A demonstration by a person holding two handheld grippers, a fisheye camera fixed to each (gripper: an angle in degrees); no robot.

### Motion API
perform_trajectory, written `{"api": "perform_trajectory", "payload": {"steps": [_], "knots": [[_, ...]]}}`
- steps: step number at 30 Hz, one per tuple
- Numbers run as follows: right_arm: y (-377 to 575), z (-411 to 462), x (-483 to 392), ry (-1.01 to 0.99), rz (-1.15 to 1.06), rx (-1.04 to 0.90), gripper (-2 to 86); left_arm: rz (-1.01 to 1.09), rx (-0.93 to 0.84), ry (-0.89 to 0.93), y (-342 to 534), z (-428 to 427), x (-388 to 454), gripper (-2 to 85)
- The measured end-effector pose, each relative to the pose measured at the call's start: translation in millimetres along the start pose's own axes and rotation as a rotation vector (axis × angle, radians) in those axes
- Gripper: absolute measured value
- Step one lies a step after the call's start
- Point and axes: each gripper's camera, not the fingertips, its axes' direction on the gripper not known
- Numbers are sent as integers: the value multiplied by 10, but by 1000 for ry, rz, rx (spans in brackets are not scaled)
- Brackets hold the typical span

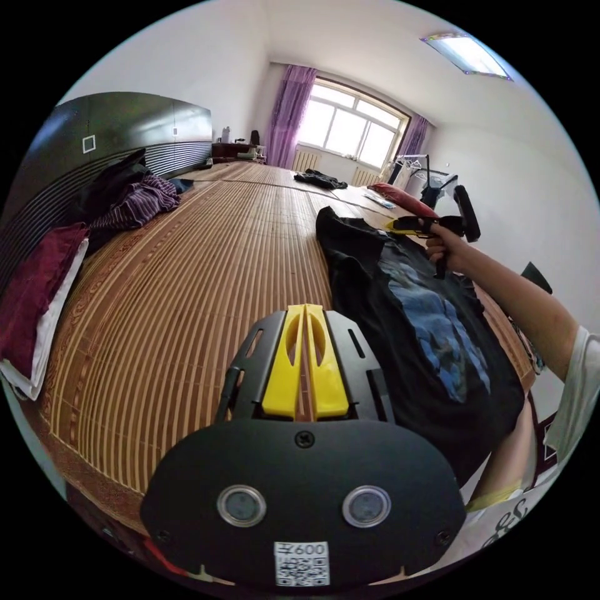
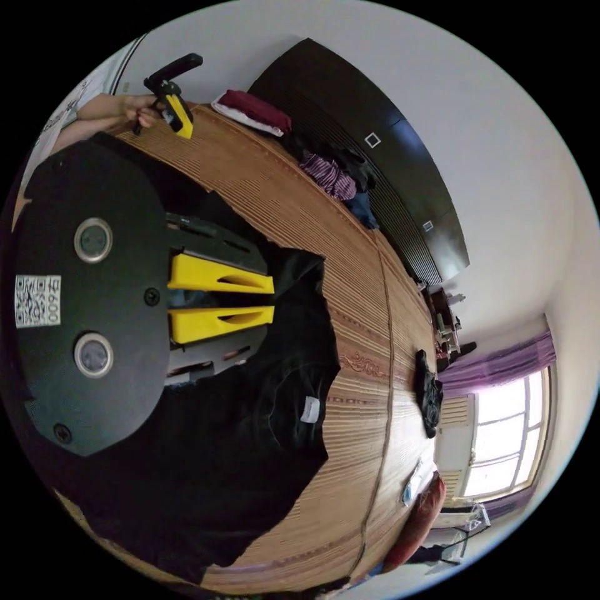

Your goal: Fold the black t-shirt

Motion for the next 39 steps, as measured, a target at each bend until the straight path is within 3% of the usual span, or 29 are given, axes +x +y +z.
{"api": "perform_trajectory", "payload": {"steps": [4, 6, 10, 17, 23, 26, 29, 31, 33, 35, 36, 39], "knots": [[219, -22, -852, 193, -297, 36, 99, -19, 3, 33, 41, -665, 487, 4], [530, 17, -1523, 91, -576, 17, 104, -42, 2, 59, 52, -1132, 778, 4], [961, 272, -2252, -19, -798, -130, 97, -92, -3, 109, 32, -1847, 1126, 5], [1216, 811, -2287, 97, -672, -263, 27, -140, 61, 247, -122, -3364, 1958, 21], [1302, 1063, -2321, 166, -804, -406, -7, -125, -77, 245, -773, -4246, 3049, 47], [1448, 1112, -2260, 155, -840, -358, -8, -36, -154, 205, -1185, -4726, 3820, 62], [1534, 1050, -2083, 121, -816, -287, -9, 212, -236, 46, -1506, -5443, 4831, 71], [1530, 1001, -1884, 57, -754, -244, -9, 376, -130, -109, -1624, -5989, 5346, 79], [1468, 998, -1578, -64, -651, -210, -9, 271, 64, -84, -2086, -6532, 5565, 81], [1421, 988, -1414, -118, -612, -217, -9, 233, 18, 73, -2678, -6592, 5774, 80], [1440, 973, -1375, -117, -619, -212, -9, 327, -60, 85, -3143, -6539, 6084, 81], [1503, 960, -1342, -85, -655, -195, -9, 453, -274, -41, -4063, -6347, 6588, 105]]}}
